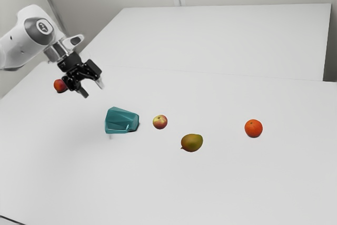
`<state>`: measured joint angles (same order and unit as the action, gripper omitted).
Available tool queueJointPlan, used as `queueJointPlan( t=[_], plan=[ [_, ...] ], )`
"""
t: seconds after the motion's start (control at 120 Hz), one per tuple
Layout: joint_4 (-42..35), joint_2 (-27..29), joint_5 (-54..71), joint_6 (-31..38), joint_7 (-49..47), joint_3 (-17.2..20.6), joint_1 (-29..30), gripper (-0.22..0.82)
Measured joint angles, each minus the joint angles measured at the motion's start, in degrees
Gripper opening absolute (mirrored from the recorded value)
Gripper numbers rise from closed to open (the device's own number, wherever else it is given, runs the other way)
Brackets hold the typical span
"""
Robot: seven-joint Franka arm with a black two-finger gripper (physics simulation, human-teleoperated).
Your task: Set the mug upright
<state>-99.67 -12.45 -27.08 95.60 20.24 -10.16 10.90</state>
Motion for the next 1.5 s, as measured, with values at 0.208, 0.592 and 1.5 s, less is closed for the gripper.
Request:
queueJointPlan(
  t=[0.208,0.592,1.5],
  plan=[
    [0.41,-7.68,-11.83,-0.36,7.75,-0.04,4.59,0.60],
    [-2.06,-13.19,-23.65,-0.24,18.08,-0.04,4.90,0.60],
    [-2.55,-10.48,-26.60,-0.16,27.19,0.06,4.77,-0.16]
  ],
)
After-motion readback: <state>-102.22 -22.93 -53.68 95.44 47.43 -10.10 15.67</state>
